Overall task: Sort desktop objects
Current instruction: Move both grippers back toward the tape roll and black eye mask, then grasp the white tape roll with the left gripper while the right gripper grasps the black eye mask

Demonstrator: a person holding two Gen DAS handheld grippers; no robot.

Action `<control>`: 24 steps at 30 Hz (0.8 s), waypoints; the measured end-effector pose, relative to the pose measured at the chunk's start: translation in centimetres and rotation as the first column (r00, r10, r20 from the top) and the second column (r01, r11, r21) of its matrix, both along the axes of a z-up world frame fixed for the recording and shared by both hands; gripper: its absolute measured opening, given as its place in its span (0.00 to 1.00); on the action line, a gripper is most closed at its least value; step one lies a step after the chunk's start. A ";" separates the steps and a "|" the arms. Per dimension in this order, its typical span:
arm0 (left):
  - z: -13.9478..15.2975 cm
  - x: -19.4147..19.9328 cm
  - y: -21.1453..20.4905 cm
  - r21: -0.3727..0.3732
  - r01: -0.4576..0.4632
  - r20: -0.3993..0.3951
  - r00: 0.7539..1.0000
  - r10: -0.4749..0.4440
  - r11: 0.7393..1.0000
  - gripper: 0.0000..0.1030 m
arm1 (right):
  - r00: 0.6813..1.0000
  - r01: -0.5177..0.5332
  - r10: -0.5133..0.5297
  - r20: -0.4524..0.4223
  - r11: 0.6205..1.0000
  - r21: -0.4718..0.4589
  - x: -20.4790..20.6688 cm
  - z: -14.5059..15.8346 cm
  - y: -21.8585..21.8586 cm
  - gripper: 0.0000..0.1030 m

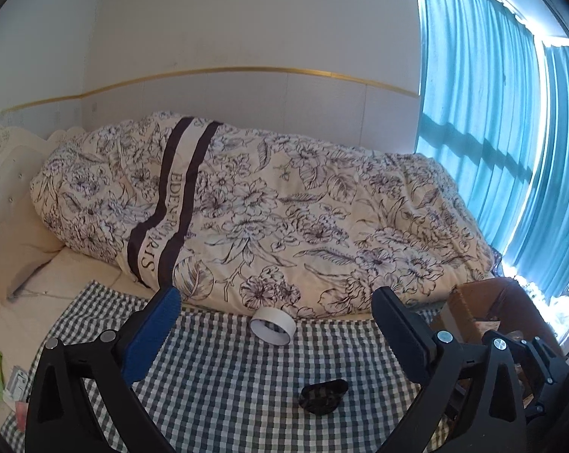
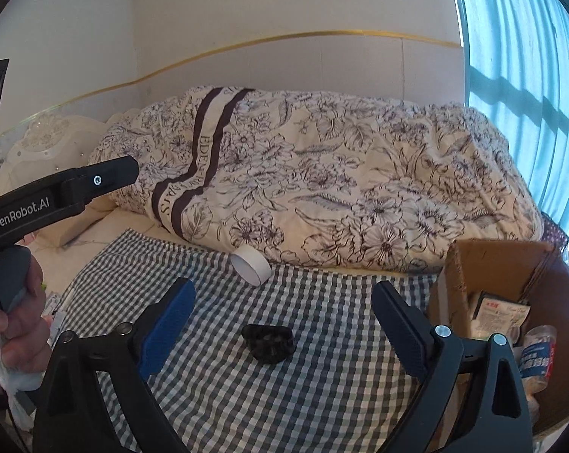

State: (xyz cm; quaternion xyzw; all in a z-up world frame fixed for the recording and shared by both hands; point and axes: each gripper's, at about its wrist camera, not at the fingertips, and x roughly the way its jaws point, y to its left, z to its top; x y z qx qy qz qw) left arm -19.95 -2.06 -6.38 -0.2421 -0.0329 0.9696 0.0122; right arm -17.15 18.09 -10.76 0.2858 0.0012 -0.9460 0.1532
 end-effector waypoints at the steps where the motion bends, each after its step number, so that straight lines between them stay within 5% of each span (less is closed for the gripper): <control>1: -0.6 -0.5 -0.2 0.003 -0.003 0.012 1.000 0.003 1.000 1.00 | 1.000 0.000 0.000 0.013 1.000 -0.004 -0.4 -0.6 0.0 0.92; 24: -12.8 -10.0 -2.0 0.060 0.015 0.206 0.978 -0.027 0.998 1.00 | 0.972 -0.033 0.037 0.232 0.999 -0.023 -6.8 -13.2 -4.3 0.92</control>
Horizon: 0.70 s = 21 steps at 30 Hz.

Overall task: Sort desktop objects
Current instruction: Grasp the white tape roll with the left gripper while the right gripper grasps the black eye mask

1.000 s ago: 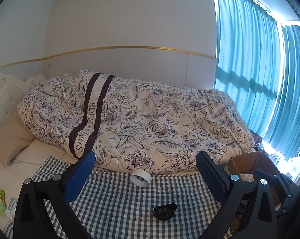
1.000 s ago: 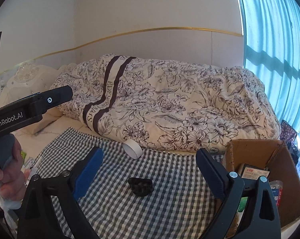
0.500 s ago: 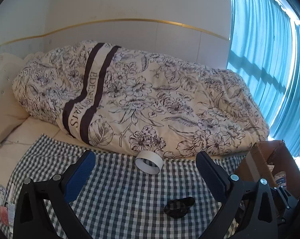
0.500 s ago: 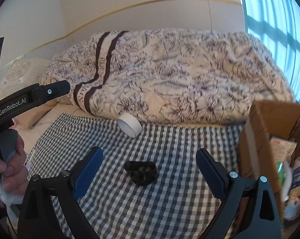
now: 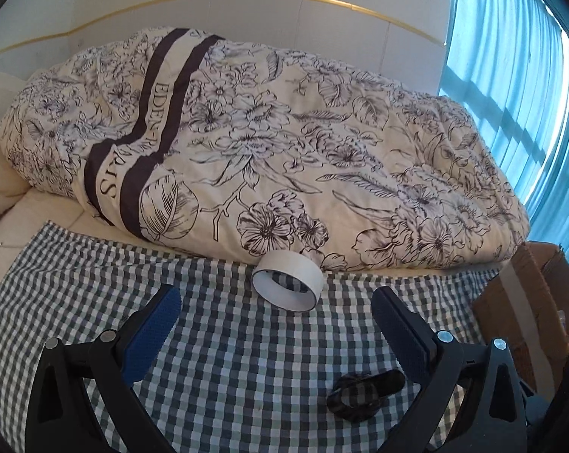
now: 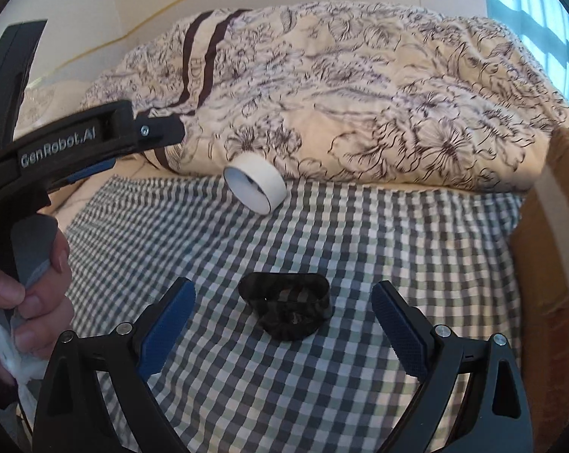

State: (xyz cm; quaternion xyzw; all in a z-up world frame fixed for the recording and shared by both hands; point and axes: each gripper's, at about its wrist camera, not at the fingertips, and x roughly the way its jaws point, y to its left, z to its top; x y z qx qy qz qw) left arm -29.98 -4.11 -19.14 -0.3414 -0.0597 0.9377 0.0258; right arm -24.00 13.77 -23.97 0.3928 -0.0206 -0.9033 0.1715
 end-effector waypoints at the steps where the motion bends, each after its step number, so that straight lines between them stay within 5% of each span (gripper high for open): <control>1: -0.5 -0.4 -0.1 0.004 0.004 0.008 1.000 -0.004 1.000 1.00 | 1.000 -0.002 0.002 0.007 1.000 -0.003 -0.2 -0.4 -0.2 0.92; 21: -7.1 -4.8 0.6 0.050 0.116 0.096 0.988 -0.120 0.992 0.94 | 0.997 0.067 -0.069 0.043 0.997 0.048 -3.5 -6.1 -2.5 0.92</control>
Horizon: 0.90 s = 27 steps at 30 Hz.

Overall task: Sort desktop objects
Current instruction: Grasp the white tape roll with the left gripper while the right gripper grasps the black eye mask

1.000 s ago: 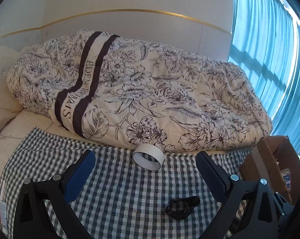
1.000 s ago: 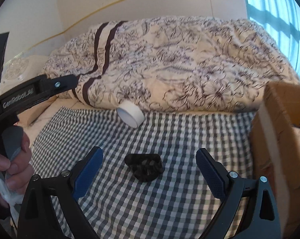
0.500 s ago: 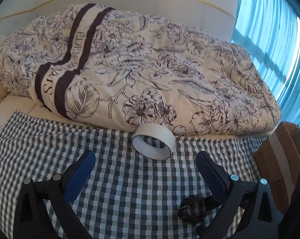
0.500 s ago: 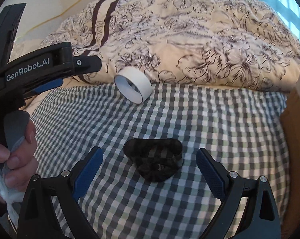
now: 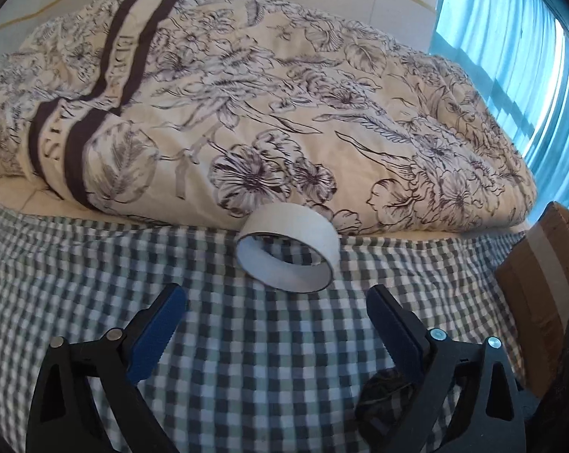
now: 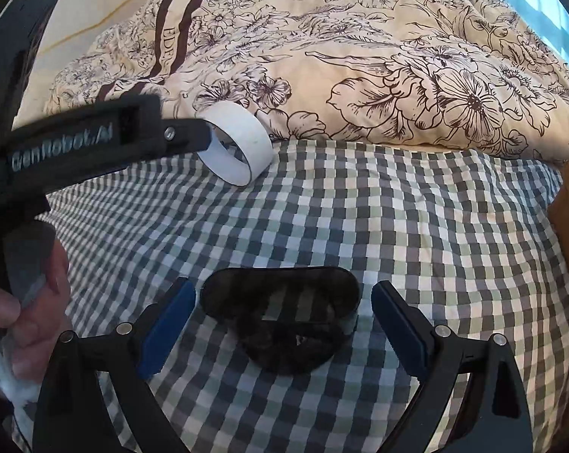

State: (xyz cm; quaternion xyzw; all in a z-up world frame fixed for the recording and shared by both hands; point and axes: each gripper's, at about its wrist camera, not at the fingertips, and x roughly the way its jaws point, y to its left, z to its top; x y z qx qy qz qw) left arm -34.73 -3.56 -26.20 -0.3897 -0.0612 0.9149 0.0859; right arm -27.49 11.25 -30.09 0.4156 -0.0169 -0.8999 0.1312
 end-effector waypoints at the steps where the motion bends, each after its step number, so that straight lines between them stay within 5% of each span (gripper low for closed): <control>1: -0.1 -0.3 0.1 0.016 0.004 0.004 1.000 -0.004 1.000 0.93 | 1.000 0.003 -0.003 0.000 1.000 0.003 -0.1 -0.2 0.1 0.92; 4: -0.7 -1.2 0.7 0.041 0.019 0.014 1.000 -0.019 0.999 0.92 | 1.000 0.009 -0.009 0.005 1.000 -0.018 -0.2 -0.6 0.6 0.90; 6: -1.1 -1.8 1.2 0.048 0.035 0.033 0.999 -0.036 0.998 0.88 | 1.000 0.010 -0.010 -0.009 0.999 -0.046 0.0 -0.7 1.1 0.79; 16: -3.6 -3.8 3.1 0.036 0.031 0.075 0.997 -0.034 0.999 0.79 | 0.998 0.016 -0.022 -0.054 0.994 -0.107 0.9 -0.3 2.8 0.78; 21: -4.9 -5.2 4.3 -0.015 0.018 0.118 0.993 -0.016 1.000 0.41 | 0.996 0.008 -0.015 -0.083 0.996 -0.090 2.3 0.1 3.4 0.78; 27: -4.9 -4.5 5.0 -0.059 0.024 0.087 0.996 -0.019 0.998 0.11 | 0.997 0.024 -0.031 -0.068 0.994 -0.104 2.1 -0.1 4.3 0.78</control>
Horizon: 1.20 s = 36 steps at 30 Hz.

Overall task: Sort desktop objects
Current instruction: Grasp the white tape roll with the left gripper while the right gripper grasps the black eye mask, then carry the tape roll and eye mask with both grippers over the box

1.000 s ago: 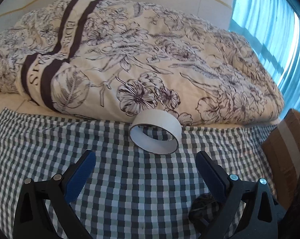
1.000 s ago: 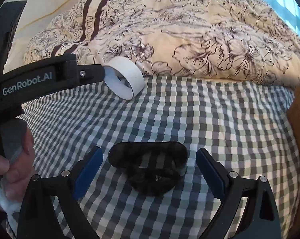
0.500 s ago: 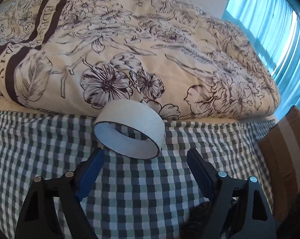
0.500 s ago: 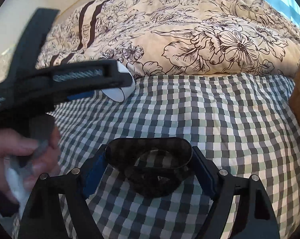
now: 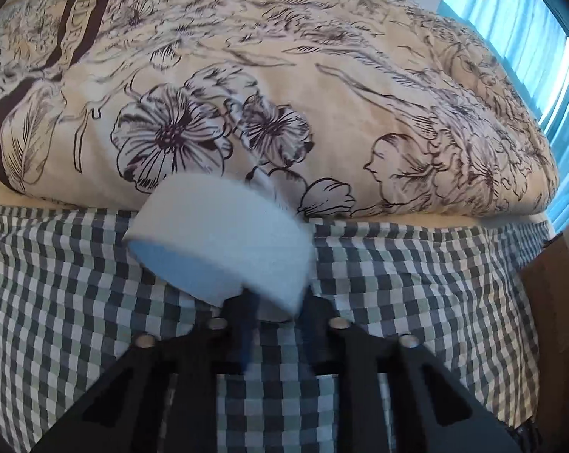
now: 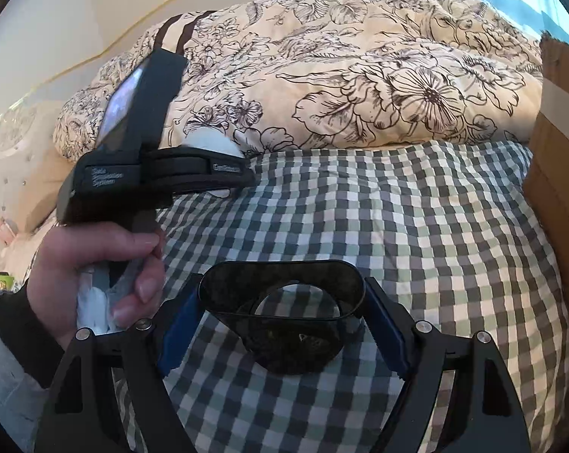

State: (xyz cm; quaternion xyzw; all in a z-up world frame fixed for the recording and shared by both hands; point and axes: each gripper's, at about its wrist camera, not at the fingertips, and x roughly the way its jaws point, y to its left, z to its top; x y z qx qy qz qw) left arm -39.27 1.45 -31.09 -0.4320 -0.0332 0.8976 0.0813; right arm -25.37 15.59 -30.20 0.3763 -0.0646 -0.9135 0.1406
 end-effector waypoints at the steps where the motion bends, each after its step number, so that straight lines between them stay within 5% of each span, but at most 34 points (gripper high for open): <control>1: 0.3 0.3 0.1 -0.013 0.006 -0.015 1.000 -0.006 1.000 0.10 | 1.000 0.003 -0.003 0.001 1.000 0.000 0.0 0.0 0.1 0.78; 13: 4.7 3.3 -1.5 0.036 -0.029 -0.050 0.998 0.031 0.999 0.06 | 1.000 -0.003 0.004 -0.015 1.000 0.024 3.1 2.4 -0.1 0.78; 36: 11.3 17.8 -3.8 0.029 -0.095 -0.134 0.986 0.098 0.995 0.06 | 0.999 -0.041 0.043 -0.020 0.997 0.064 14.2 7.2 0.4 0.78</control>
